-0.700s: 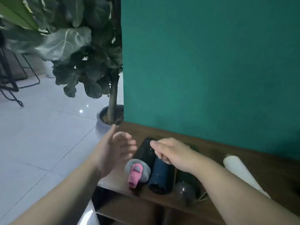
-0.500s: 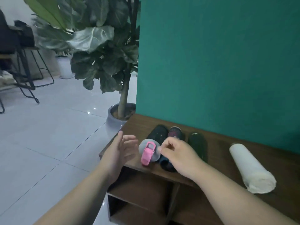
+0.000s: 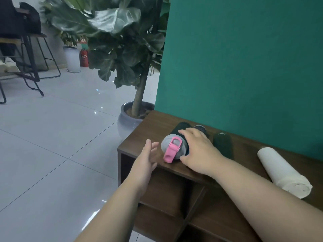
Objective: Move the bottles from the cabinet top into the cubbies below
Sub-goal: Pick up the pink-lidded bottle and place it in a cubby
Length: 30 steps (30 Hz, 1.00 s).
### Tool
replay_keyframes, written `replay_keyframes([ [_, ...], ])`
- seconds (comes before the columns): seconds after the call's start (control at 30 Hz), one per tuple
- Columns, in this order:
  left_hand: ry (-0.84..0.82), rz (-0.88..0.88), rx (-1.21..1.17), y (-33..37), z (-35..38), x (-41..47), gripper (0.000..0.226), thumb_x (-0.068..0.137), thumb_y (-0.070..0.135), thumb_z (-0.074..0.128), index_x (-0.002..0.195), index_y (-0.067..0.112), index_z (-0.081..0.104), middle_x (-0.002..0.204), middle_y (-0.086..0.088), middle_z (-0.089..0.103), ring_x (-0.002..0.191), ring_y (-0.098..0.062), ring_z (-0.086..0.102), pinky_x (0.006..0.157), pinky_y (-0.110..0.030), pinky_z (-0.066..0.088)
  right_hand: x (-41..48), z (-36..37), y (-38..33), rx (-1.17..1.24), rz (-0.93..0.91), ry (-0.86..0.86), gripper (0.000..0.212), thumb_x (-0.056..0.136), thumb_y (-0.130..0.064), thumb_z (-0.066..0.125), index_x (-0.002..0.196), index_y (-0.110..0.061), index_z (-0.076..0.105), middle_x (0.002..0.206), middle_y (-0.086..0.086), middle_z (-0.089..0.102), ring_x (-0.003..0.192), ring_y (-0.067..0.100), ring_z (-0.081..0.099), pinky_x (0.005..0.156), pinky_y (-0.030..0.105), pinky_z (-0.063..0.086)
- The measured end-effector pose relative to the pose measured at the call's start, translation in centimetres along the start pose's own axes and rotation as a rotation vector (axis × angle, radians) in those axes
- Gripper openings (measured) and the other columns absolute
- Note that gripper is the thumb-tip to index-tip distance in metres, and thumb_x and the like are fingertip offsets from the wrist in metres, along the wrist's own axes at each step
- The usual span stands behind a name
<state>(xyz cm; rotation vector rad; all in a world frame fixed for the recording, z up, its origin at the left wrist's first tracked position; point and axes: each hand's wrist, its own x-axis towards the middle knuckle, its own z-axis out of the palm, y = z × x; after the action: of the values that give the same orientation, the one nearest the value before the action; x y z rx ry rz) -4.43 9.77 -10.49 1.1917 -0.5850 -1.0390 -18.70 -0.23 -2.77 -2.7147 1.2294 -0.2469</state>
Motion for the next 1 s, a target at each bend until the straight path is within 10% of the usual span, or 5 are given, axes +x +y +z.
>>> replay_keyframes([
  [0.2,-0.083,0.038,-0.088,-3.8,-1.4,0.4,0.078,0.090,0.076,0.035,0.148,0.025,0.049,0.154,0.005,0.049,0.143,-0.008,0.041,0.125,-0.039,0.025,2.9,1.7,0.1,-0.187,-0.097,-0.066,0.088,0.082,-0.033,0.070,0.157,-0.031,0.023,0.165,0.001,0.022,0.154,0.026,0.017,0.123,0.046,0.021],
  [0.5,-0.056,0.111,-0.016,-4.9,-2.3,1.0,0.058,0.093,0.054,0.037,0.141,0.025,0.054,0.142,0.007,0.058,0.130,-0.007,0.057,0.116,-0.038,0.041,4.8,3.4,-0.7,-0.332,-0.222,-0.105,0.078,0.086,-0.045,0.070,0.154,-0.034,0.033,0.164,-0.003,0.027,0.151,0.023,0.024,0.116,0.046,0.036],
  [0.73,0.035,0.072,-0.180,-5.0,-2.9,1.0,0.057,0.098,0.056,0.033,0.134,0.022,0.060,0.137,-0.001,0.065,0.122,-0.018,0.066,0.109,-0.048,0.048,4.8,2.8,-1.2,-0.494,-0.277,-0.148,0.077,0.089,-0.017,0.067,0.154,-0.036,0.030,0.161,0.001,0.027,0.147,0.027,0.028,0.106,0.045,0.046],
  [1.0,0.061,0.095,-0.114,-4.6,-2.9,-0.7,0.062,0.088,0.064,0.040,0.134,0.028,0.058,0.141,0.001,0.061,0.126,-0.012,0.060,0.111,-0.048,0.045,1.8,0.9,-2.5,-0.266,-0.310,0.002,0.071,0.083,-0.039,0.073,0.148,-0.035,0.042,0.148,-0.010,0.045,0.135,0.017,0.043,0.102,0.038,0.046],
])
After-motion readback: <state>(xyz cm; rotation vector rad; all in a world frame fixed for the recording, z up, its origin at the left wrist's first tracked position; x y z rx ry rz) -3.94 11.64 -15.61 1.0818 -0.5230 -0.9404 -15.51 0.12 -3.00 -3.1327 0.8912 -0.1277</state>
